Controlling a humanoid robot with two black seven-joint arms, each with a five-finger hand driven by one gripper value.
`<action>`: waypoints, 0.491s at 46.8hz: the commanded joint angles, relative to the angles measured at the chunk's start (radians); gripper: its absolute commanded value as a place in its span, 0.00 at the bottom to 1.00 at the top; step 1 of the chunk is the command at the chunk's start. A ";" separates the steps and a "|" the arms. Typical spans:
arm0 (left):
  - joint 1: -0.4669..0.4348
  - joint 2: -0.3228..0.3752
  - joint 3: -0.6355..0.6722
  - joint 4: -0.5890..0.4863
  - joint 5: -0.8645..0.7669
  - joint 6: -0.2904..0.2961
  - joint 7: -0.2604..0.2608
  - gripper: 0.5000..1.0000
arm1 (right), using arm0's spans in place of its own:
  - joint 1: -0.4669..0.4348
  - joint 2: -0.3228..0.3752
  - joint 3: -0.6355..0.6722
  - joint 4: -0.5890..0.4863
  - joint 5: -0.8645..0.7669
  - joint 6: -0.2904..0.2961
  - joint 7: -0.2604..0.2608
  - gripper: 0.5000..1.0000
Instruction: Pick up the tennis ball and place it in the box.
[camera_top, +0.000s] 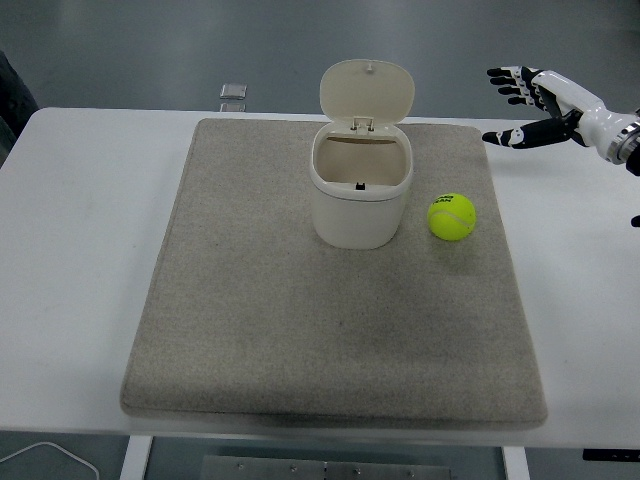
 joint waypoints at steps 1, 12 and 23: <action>0.000 0.000 0.000 0.000 0.000 0.000 0.000 0.98 | -0.002 -0.027 -0.033 0.051 -0.038 0.003 0.025 0.84; 0.000 0.000 0.000 0.000 0.000 0.000 0.000 0.98 | -0.008 -0.058 -0.131 0.119 -0.152 0.002 0.080 0.84; 0.000 0.000 0.000 0.000 0.000 0.000 0.000 0.98 | -0.032 -0.043 -0.138 0.119 -0.201 -0.031 0.080 0.84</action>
